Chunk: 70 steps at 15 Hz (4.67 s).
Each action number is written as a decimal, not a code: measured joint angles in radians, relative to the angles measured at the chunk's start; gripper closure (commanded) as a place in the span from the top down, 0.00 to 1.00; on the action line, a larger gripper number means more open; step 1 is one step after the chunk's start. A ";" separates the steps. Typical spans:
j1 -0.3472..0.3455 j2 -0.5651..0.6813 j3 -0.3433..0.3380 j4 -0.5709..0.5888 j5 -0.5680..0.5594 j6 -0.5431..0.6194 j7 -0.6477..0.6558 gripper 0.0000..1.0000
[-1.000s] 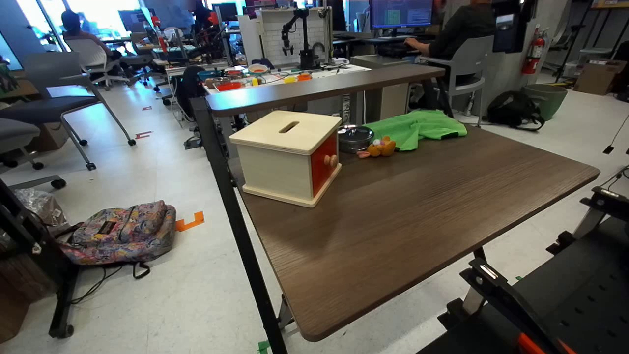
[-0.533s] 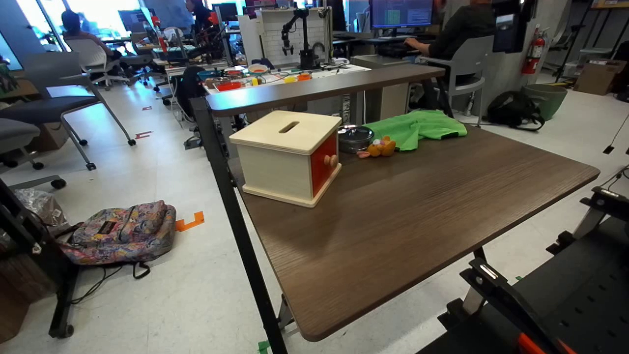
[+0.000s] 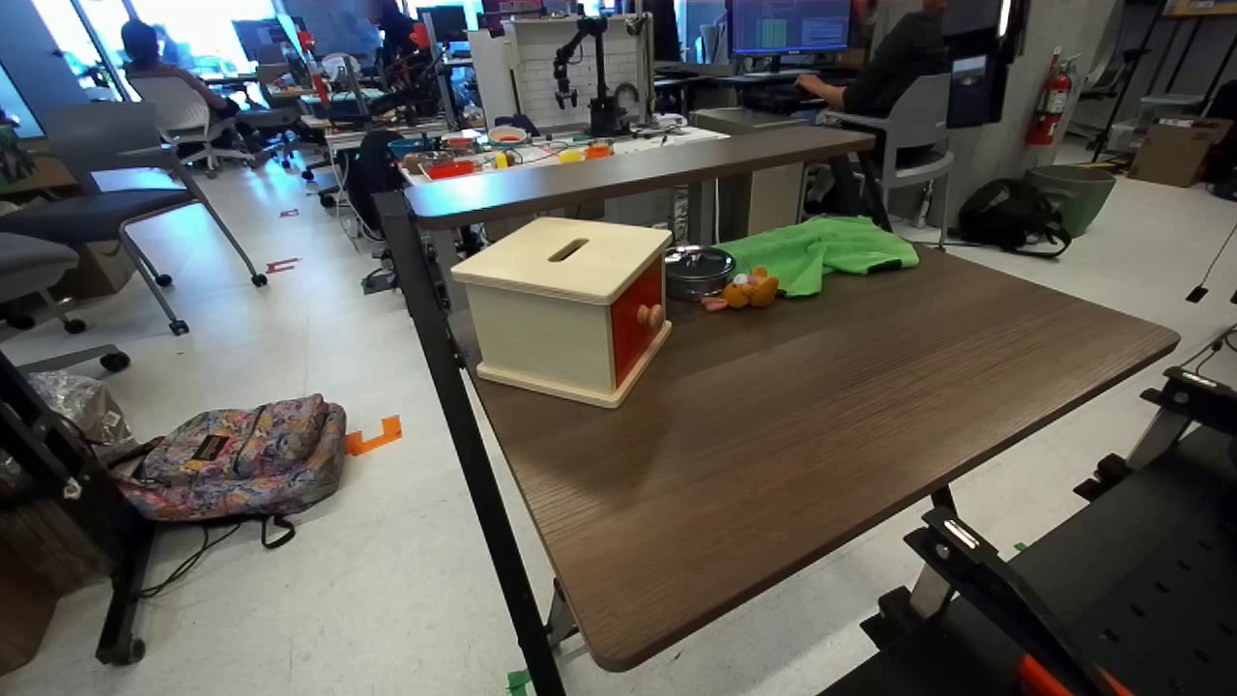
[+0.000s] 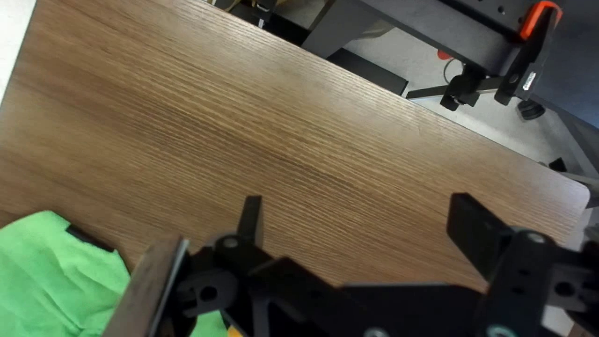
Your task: Open the orange drawer
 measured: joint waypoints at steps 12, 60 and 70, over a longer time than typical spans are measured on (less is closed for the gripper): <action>0.029 0.031 0.162 -0.251 -0.002 0.587 0.045 1.00; -0.055 0.478 0.328 0.018 -0.120 0.976 0.144 0.07; -0.142 0.480 0.395 -0.007 -0.120 0.976 0.130 0.07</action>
